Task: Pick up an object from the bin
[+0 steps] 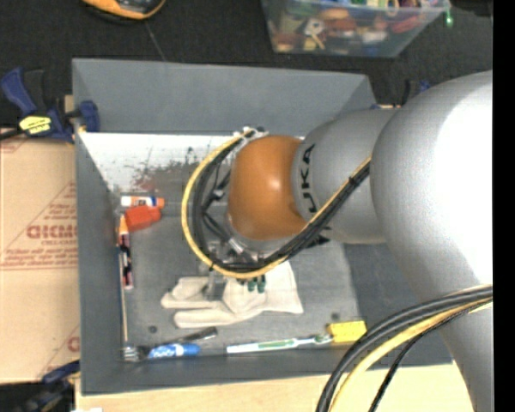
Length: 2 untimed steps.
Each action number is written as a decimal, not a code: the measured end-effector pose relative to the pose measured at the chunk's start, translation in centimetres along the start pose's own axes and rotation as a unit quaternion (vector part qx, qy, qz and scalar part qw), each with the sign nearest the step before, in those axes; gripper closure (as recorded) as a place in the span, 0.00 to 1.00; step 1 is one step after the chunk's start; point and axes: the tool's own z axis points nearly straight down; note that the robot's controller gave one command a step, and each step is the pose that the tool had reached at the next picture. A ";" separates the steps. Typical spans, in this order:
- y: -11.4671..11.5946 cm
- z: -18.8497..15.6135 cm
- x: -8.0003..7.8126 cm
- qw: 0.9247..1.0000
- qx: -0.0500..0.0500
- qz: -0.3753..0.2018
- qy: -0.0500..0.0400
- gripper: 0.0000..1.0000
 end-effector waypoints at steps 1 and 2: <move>0.0 -3.2 0.1 1.000 0.001 0.000 0.004 1.00; 0.0 -6.9 0.0 1.000 0.000 0.000 0.002 1.00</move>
Offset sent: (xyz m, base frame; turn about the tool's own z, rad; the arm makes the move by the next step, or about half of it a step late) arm -0.0019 -0.0005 0.0892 0.0002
